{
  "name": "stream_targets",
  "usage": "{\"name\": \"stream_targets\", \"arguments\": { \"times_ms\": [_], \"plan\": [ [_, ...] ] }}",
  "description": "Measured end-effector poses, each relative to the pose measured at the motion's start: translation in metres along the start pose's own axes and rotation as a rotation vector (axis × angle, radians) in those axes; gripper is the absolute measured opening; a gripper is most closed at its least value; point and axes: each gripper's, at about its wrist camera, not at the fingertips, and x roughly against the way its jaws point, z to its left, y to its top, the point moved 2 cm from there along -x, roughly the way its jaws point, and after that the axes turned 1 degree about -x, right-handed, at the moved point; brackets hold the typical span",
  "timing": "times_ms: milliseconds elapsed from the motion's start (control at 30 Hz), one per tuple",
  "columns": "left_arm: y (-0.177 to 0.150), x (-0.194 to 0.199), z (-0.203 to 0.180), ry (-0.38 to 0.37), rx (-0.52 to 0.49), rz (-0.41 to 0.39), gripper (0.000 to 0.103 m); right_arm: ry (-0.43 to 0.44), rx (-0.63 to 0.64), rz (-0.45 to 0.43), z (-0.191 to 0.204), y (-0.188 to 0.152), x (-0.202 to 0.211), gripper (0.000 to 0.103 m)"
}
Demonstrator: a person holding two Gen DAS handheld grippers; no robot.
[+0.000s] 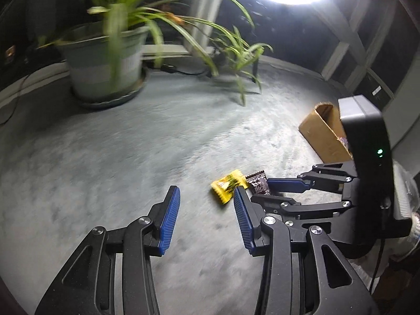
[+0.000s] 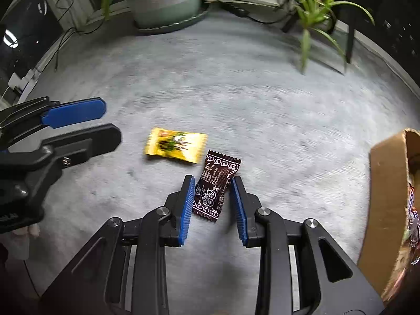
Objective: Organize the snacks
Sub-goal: 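Move both open tools back to the yellow and dark brown candies, then grasp the dark brown candy with the right tool while the left tool grasps the yellow packet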
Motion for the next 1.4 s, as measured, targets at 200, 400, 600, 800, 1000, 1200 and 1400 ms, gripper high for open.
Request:
{"name": "stream_targets", "arguments": {
  "times_ms": [200, 400, 600, 800, 1000, 1200, 1400],
  "plan": [
    [0.011, -0.034, -0.02, -0.029, -0.092, 0.06, 0.041, 0.004, -0.012, 0.001, -0.022, -0.002, 0.003, 0.03],
    [0.019, -0.057, -0.03, -0.037, -0.168, 0.113, 0.041, 0.024, -0.029, 0.001, -0.034, -0.008, 0.006, 0.03],
    [0.017, -0.066, -0.025, -0.038, -0.154, 0.144, 0.041, 0.036, -0.031, 0.0, -0.036, -0.01, 0.009, 0.03],
    [0.003, -0.062, -0.041, -0.028, -0.224, 0.169, 0.037, 0.032, -0.019, -0.005, -0.037, -0.01, 0.009, 0.03],
    [0.007, -0.064, -0.041, 0.073, -0.219, 0.162, 0.03, 0.026, -0.013, -0.005, -0.035, -0.008, 0.008, 0.03],
    [0.008, -0.066, -0.043, 0.119, -0.222, 0.151, 0.023, 0.034, -0.027, -0.01, -0.039, -0.009, 0.009, 0.022],
    [0.007, -0.065, -0.041, 0.117, -0.172, 0.132, 0.022, 0.037, -0.041, -0.031, -0.044, -0.009, 0.012, 0.018]
  ]
}}
